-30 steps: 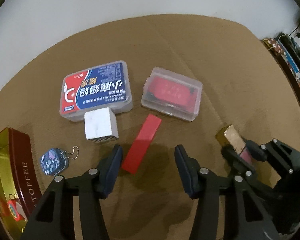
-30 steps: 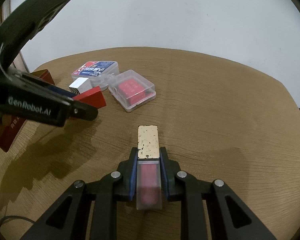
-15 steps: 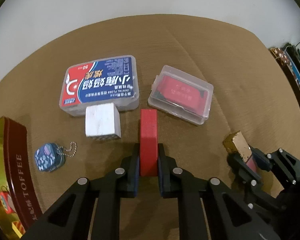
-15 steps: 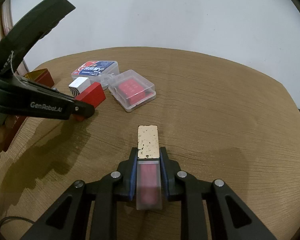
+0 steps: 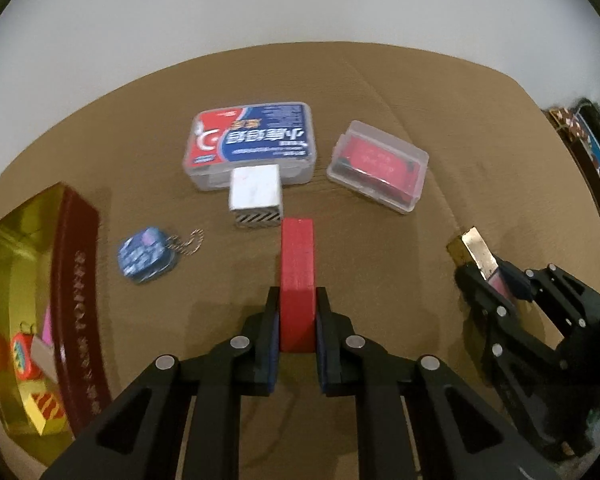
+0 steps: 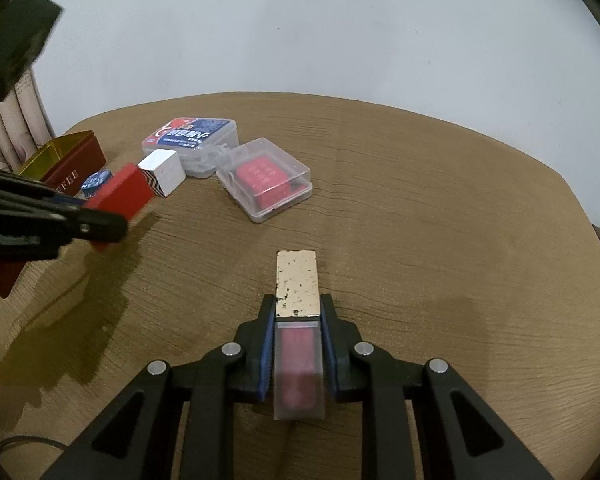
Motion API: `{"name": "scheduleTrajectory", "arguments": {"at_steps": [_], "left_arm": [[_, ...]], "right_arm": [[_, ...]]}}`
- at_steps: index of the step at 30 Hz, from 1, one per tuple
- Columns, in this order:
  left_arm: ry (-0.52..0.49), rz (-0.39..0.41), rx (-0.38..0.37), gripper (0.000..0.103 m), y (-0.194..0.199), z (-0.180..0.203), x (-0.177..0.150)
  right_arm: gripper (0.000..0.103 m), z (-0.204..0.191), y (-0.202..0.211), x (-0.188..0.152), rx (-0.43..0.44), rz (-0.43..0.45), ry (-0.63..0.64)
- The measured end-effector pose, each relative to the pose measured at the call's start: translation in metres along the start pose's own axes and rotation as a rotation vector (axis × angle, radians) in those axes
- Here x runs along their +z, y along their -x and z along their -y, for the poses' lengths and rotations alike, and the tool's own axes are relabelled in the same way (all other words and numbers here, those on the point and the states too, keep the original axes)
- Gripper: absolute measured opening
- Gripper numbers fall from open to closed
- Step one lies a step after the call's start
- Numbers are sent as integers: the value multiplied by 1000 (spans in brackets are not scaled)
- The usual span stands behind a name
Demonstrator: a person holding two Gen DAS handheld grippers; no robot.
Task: Organize rigid objects
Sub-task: 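Carry the red block into the gold tin and open the left tool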
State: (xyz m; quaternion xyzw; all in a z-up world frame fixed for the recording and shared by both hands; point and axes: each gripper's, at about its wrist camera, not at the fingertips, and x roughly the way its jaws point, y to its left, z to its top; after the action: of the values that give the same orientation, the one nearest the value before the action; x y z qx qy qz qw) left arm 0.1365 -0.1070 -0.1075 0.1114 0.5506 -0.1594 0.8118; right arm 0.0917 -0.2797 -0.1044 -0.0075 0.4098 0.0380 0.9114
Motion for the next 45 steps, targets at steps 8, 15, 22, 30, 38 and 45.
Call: {"name": "scheduleTrajectory", "arguments": {"at_steps": [8, 15, 22, 30, 38, 45], "left_arm": [[73, 30, 27, 12, 33, -6, -12], [123, 82, 47, 12, 75, -39, -25], [224, 116, 114, 12, 115, -110, -34], [334, 99, 233, 12, 123, -180, -52], [374, 45, 262, 12, 106, -210, -71], [411, 6, 259, 12, 89, -229, -83]], "right_arm": [[21, 0, 0, -1, -9, 0, 8], [21, -1, 0, -1, -18, 0, 16], [21, -2, 0, -1, -21, 0, 21], [21, -3, 0, -1, -27, 0, 23], [21, -4, 1, -2, -32, 0, 22], [21, -4, 1, -1, -35, 0, 26]]}}
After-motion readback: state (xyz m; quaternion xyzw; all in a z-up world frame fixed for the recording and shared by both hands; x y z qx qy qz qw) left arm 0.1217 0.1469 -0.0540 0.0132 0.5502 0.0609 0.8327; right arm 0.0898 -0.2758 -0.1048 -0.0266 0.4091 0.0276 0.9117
